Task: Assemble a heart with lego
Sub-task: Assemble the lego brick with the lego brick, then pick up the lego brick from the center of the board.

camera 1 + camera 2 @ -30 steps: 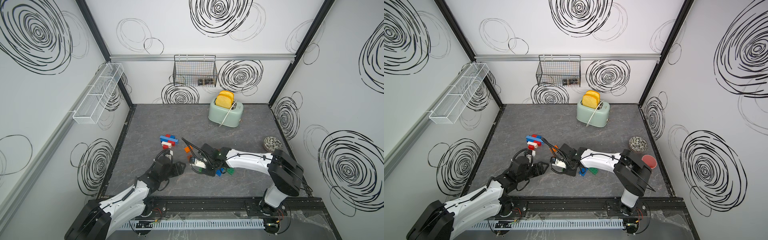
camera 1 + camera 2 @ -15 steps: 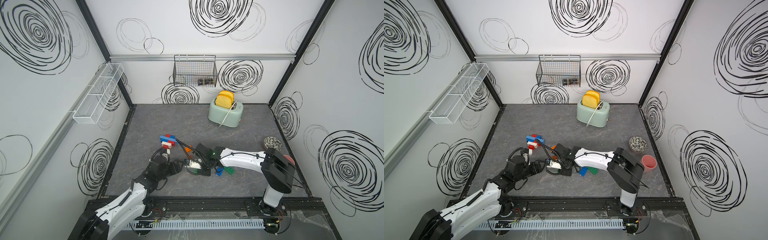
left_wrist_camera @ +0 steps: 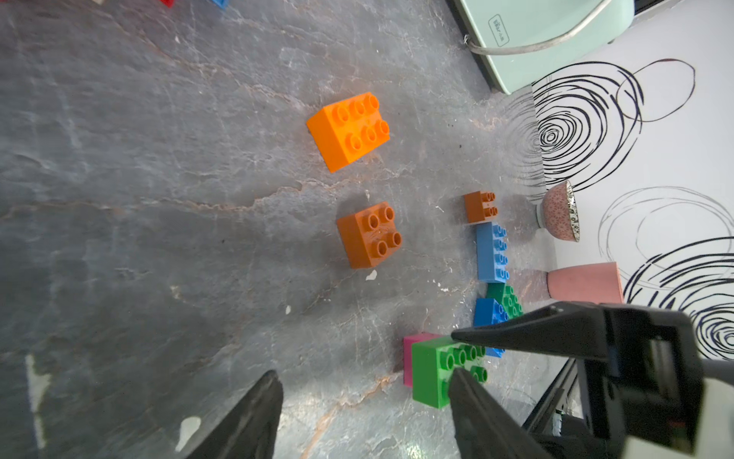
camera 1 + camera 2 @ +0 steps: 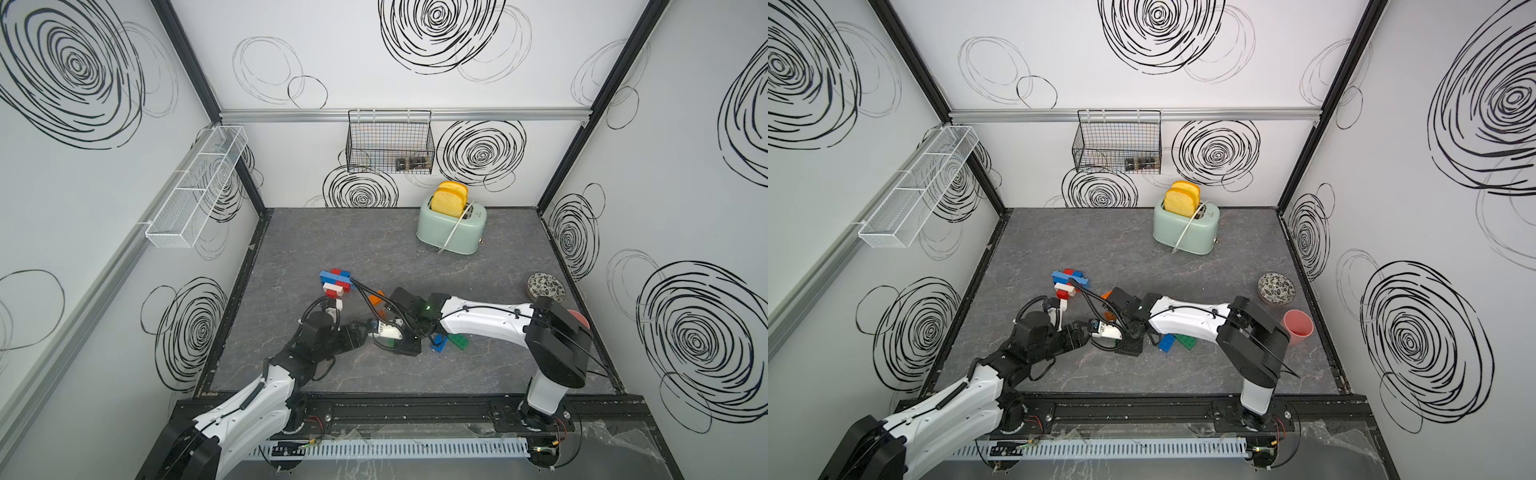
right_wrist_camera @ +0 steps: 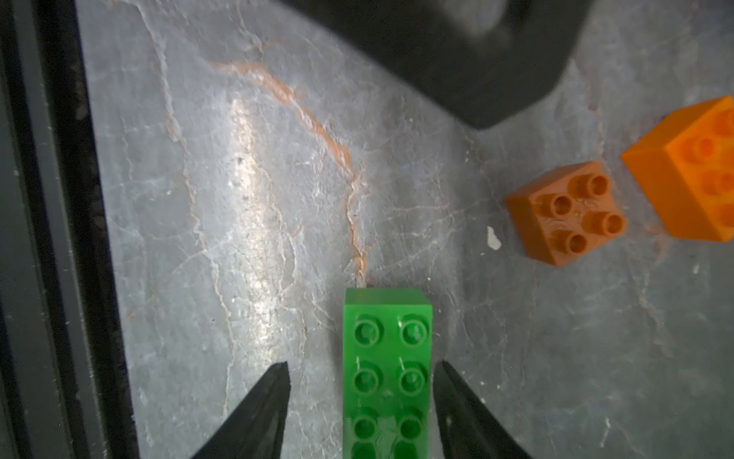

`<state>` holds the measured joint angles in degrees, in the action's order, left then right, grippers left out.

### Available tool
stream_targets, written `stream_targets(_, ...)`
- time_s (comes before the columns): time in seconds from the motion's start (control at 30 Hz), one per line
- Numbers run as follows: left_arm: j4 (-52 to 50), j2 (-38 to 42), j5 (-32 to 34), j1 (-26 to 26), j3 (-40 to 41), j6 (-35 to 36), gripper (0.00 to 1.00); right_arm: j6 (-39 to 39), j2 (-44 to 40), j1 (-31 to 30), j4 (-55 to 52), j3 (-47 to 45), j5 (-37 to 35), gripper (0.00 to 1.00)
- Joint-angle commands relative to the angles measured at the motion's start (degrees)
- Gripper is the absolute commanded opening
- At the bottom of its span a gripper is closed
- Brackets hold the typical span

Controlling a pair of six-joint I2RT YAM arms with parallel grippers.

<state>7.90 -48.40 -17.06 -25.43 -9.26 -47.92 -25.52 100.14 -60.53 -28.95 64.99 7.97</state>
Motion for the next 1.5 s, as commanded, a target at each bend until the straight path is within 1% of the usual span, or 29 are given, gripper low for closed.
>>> stream_targets(0.0,4.13,-0.29,-1.94,-0.22,0.81,-0.86,0.71,1.68,-4.01,0.97,-0.57,0.93,1.37,0.62)
stream_targets(0.13,7.28,-1.89,-4.08,-1.42,1.1,-0.95,0.71,4.77,-7.68,1.43,1.7,-1.85,0.66,0.62)
stream_targets(0.23,8.71,-3.63,-4.39,-3.68,0.45,-0.69,0.71,10.27,-11.59,2.44,3.63,-4.97,0.82,0.62)
stream_targets(0.3,9.84,-4.92,-4.3,-5.24,-0.01,-0.59,0.71,17.12,-14.02,3.84,4.02,-7.0,1.29,0.62)
stream_targets(0.43,10.9,-7.2,-3.54,-8.27,-1.0,-0.09,0.71,26.9,-17.1,5.33,2.54,-9.62,4.12,0.62)
stream_targets(0.57,11.9,-8.74,-2.39,-11.13,-1.49,-0.07,0.71,38.68,-20.91,7.11,6.53,-15.0,10.92,0.61)
stream_targets(0.6,12.28,-9.01,-2.2,-11.51,-1.47,-0.2,0.71,41.93,-22.12,7.27,7.82,-16.78,11.04,0.61)
stream_targets(0.7,13.37,-9.46,-1.58,-12.31,-0.97,-0.83,0.71,50.04,-25.26,7.9,8.67,-21.17,8.45,0.6)
stream_targets(0.77,14.01,-9.59,-1.31,-12.73,-0.63,-1.12,0.71,54.07,-27.58,7.94,9.81,-24.39,7.77,0.6)
stream_targets(0.83,14.33,-9.95,-1.14,-13.19,-0.5,-1.14,0.71,55.03,-29.62,8.07,11.1,-27.63,8.79,0.6)
stream_targets(0.93,14.25,-10.54,-1.06,-13.57,-0.5,-0.86,0.71,57.61,-30.57,8.4,9.2,-29.95,7.63,0.6)
stream_targets(1.03,14.25,-10.21,-0.33,-13.68,-0.17,-1.11,0.71,59.82,-31.29,8.53,8.93,-32.04,5.8,0.61)
stream_targets(1.13,14.26,-9.91,0.27,-13.68,0.1,-1.47,0.71,60.78,-31.28,9.98,8.22,-32.82,3.2,0.61)
stream_targets(1.3,14.44,-10.09,0.27,-13.72,0.16,-1.65,0.71,58.64,-29.23,14.15,8.99,-32.86,1.41,0.62)
stream_targets(1.47,14.54,-10.66,0.27,-13.59,0.2,-1.65,0.71,54.96,-23.71,15.09,9.71,-28.58,-0.22,0.64)
